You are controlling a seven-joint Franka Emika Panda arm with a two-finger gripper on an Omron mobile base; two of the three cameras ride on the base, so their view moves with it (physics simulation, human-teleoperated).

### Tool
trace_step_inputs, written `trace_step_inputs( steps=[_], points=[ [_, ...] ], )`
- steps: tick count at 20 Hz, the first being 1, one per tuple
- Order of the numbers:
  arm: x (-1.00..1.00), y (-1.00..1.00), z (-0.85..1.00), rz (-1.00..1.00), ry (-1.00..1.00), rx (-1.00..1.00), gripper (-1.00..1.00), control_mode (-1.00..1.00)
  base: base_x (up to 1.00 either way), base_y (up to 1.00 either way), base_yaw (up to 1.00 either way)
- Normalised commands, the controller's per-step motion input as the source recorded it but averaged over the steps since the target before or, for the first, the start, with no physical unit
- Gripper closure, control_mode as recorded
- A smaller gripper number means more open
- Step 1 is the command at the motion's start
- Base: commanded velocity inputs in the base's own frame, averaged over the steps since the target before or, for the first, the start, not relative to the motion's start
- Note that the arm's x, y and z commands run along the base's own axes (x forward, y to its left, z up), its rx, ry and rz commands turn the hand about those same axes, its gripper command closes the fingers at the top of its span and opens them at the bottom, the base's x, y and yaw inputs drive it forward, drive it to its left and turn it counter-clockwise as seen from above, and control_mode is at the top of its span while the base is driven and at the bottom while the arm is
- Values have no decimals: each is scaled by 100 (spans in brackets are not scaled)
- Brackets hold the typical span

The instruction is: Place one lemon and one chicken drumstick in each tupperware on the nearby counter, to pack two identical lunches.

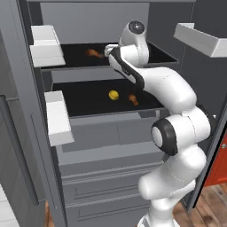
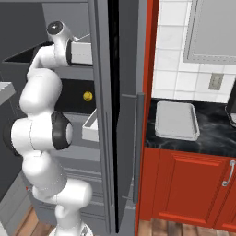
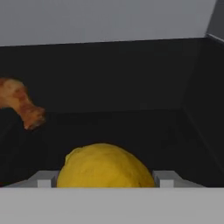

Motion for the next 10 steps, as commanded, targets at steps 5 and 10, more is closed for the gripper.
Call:
trace_step_inputs(
  steps=[5,10],
  points=[
    [-100,-1,-8,0,-22,0,100,-100,0,0,0],
    [-100,-17,0,0,-12,4,100,-100,0,0,0]
  ],
)
